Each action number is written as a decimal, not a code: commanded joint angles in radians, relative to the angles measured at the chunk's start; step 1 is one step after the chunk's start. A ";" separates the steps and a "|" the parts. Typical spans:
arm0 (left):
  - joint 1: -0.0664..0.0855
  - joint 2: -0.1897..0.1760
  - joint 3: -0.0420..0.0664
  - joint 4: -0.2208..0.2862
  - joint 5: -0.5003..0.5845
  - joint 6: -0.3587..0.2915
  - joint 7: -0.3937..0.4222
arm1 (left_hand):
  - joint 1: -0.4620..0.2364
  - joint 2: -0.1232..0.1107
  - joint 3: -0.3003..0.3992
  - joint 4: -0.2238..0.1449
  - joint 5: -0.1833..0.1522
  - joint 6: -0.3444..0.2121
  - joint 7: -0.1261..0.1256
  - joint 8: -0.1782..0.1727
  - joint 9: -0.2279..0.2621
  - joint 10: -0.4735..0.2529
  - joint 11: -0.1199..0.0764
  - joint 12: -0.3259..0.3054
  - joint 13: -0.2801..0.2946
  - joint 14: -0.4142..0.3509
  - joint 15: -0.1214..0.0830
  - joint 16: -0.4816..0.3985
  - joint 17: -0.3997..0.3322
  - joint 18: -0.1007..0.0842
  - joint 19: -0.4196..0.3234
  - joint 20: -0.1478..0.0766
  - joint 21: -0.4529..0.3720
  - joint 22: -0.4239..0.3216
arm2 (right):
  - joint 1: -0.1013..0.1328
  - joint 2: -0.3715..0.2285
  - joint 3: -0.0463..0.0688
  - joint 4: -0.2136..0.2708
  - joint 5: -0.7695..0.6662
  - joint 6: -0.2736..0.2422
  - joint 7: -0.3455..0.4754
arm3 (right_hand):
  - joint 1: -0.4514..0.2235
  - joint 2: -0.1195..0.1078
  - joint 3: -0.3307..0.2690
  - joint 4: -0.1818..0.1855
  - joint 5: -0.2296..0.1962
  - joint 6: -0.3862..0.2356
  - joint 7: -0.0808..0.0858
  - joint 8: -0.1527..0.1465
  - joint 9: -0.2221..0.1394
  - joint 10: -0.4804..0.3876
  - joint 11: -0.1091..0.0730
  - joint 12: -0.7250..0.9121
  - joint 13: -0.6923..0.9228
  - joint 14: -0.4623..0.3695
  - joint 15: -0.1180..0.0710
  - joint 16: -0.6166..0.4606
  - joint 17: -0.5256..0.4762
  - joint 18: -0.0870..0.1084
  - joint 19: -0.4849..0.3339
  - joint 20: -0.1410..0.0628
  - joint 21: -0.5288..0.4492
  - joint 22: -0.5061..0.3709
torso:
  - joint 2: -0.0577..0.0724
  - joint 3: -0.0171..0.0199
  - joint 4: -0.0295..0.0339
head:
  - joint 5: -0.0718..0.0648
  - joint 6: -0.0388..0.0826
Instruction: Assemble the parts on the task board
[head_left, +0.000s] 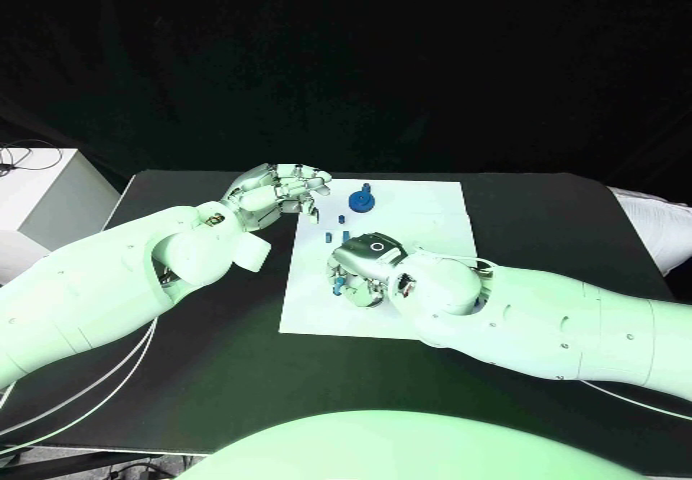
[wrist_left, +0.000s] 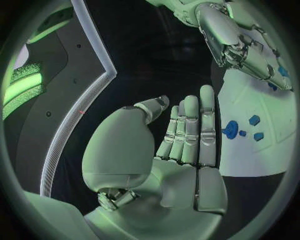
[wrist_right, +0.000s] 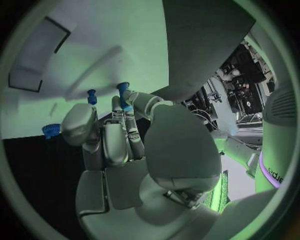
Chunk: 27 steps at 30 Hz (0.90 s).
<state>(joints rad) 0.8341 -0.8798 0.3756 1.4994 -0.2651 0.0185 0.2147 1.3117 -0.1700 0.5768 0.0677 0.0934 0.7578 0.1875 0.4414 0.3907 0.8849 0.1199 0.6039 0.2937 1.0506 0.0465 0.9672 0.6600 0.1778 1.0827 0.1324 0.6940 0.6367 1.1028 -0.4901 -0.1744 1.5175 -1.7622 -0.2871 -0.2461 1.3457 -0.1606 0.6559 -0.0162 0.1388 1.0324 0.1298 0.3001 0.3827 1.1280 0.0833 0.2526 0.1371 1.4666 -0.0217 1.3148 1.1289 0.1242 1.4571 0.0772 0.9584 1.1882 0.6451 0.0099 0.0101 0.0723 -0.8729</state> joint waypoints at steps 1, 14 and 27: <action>-0.001 0.001 0.001 0.003 0.007 0.009 0.008 | 0.010 0.001 -0.004 0.004 0.001 0.002 0.005 0.005 -0.001 0.006 0.000 -0.004 -0.001 -0.006 -0.001 -0.007 0.000 0.006 0.001 0.001 -0.006 -0.001 | -0.005 0.004 -0.003 -0.006 0.001 0.018 0.008 | -0.007 0.011 0.006 0.000 0.008 -0.033 0.011 -0.019 0.000 -0.013 -0.008 -0.028 -0.009 0.021 0.010 0.002 0.004 -0.014 -0.007 0.002 -0.015 -0.006 | -0.001 -0.0004 0.0000 | 0.000 0.000; -0.001 -0.001 0.001 0.002 0.007 0.009 0.004 | 0.009 0.001 -0.005 0.004 0.001 0.002 0.005 0.006 -0.002 0.006 0.000 -0.004 -0.002 -0.006 -0.001 -0.008 0.000 0.006 0.002 0.001 -0.008 -0.002 | -0.005 0.000 -0.007 -0.008 0.031 0.023 0.029 | -0.047 -0.050 -0.006 0.012 0.008 -0.117 0.035 -0.080 -0.016 -0.123 0.027 -0.098 -0.057 0.003 0.039 -0.027 -0.045 0.001 -0.041 0.028 -0.118 -0.063 | -0.001 0.0000 -0.0007 | 0.001 0.000; -0.001 -0.002 0.000 0.001 0.007 0.010 0.002 | 0.009 0.001 -0.005 0.004 0.001 0.002 0.005 0.006 -0.002 0.006 0.000 -0.004 -0.002 -0.006 -0.001 -0.008 0.000 0.006 0.002 0.001 -0.008 -0.002 | -0.007 -0.012 -0.007 0.006 0.037 -0.030 0.026 | -0.047 -0.053 -0.018 0.016 -0.004 -0.130 0.041 -0.092 -0.020 -0.151 0.032 -0.106 -0.068 -0.001 0.044 -0.033 -0.054 0.005 -0.045 0.034 -0.138 -0.074 | 0.000 0.0008 -0.0007 | 0.000 0.000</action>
<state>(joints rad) 0.8341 -0.8820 0.3753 1.4989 -0.2648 0.0187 0.2126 1.3117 -0.1700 0.5739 0.0706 0.0934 0.7577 0.1875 0.4414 0.3899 0.8849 0.1199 0.6040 0.2927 1.0506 0.0465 0.9631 0.6600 0.1778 1.0827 0.1324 0.6900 0.6353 1.0970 -0.4999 -0.1811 1.5202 -1.7257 -0.2907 -0.2288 1.2979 -0.2030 0.6442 0.0002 0.1407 0.9106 0.1715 0.2125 0.3645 0.9854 0.1155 0.1523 0.0704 1.4629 0.0144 1.2878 1.0752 0.1241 1.4175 0.1095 0.8241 1.1147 0.6444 0.0104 0.0093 0.0711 -0.8728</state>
